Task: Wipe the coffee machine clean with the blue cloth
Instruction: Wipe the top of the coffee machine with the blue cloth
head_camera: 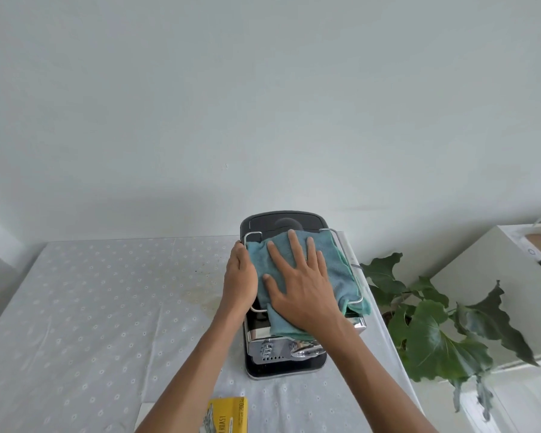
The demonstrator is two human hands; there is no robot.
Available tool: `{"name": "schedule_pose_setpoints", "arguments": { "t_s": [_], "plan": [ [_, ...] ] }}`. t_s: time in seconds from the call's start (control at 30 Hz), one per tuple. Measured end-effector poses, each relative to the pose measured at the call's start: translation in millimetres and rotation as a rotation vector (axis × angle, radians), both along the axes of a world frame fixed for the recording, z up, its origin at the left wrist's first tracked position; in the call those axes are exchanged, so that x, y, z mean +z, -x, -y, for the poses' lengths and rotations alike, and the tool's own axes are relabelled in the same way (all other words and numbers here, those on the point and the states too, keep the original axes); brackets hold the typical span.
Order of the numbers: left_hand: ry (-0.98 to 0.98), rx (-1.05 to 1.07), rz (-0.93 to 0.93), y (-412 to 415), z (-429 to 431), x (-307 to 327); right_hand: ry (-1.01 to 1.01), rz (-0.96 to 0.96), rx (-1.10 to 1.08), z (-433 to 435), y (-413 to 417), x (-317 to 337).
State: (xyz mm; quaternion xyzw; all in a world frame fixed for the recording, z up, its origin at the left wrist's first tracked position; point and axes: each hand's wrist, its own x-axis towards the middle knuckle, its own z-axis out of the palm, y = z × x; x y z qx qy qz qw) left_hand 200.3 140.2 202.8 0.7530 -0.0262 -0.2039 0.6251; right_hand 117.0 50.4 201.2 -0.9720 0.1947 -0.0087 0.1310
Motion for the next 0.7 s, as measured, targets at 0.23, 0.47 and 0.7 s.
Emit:
{"name": "schedule_pose_setpoints", "arguments": {
  "t_s": [0.23, 0.47, 0.7],
  "plan": [
    [0.020, -0.039, 0.015, -0.3, 1.7, -3.5, -0.020, 0.018, -0.087, 5.4, -21.1, 3.5],
    [-0.007, -0.049, -0.027, -2.8, 1.1, -7.9, 0.012, -0.035, -0.082, 1.5, -17.6, 4.2],
    [-0.038, -0.078, 0.019, -2.2, -2.3, -6.7, 0.017, -0.026, -0.004, -4.0, 11.6, 0.9]
  ]
}}
